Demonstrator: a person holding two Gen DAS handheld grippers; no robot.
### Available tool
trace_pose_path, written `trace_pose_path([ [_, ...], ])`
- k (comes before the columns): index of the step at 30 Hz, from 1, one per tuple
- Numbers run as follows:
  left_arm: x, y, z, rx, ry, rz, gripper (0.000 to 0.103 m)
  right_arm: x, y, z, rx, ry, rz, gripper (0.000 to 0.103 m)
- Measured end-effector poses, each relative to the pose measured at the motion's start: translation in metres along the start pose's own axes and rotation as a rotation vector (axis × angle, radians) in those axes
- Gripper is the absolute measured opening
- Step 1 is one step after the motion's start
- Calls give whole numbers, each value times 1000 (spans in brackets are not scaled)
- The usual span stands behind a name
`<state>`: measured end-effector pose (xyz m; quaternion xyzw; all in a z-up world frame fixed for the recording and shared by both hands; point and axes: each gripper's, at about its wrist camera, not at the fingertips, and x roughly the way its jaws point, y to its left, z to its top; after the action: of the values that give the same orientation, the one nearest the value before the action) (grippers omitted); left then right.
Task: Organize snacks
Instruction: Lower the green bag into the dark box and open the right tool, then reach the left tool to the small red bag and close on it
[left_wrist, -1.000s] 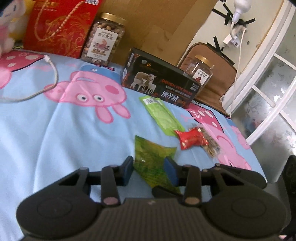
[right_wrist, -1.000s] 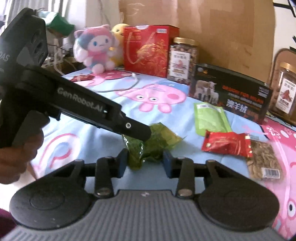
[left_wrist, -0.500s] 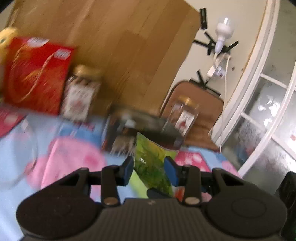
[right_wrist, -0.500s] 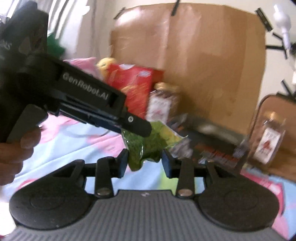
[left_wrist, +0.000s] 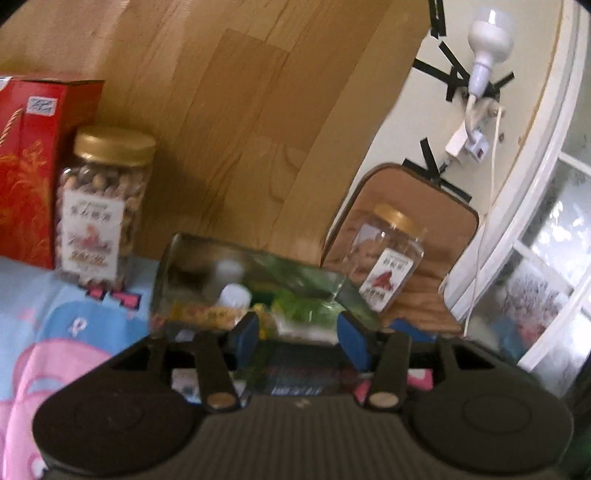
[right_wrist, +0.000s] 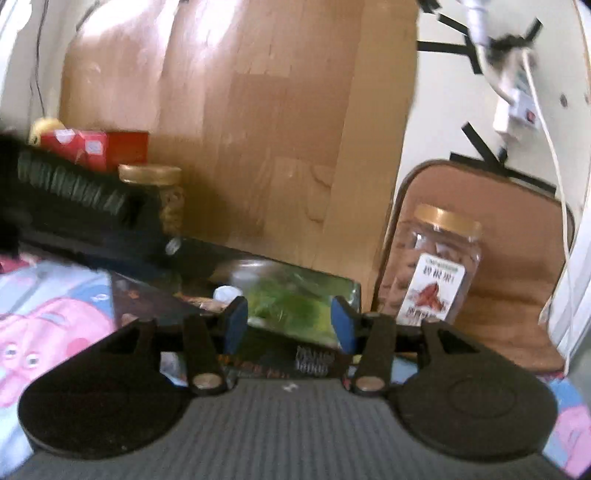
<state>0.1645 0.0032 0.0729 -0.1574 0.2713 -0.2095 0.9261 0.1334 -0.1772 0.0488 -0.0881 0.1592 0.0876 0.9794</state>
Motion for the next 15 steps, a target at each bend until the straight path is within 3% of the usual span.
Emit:
trace_pose_path([
  [5, -24, 11, -34, -21, 42, -14, 48, -46, -13, -24, 79, -3, 42, 52],
  [10, -43, 11, -75, -16, 105, -66, 48, -80, -26, -61, 229, 66, 63, 51],
  [15, -46, 0, -107, 15, 173, -105, 48, -83, -34, -85, 394, 178, 149, 36],
])
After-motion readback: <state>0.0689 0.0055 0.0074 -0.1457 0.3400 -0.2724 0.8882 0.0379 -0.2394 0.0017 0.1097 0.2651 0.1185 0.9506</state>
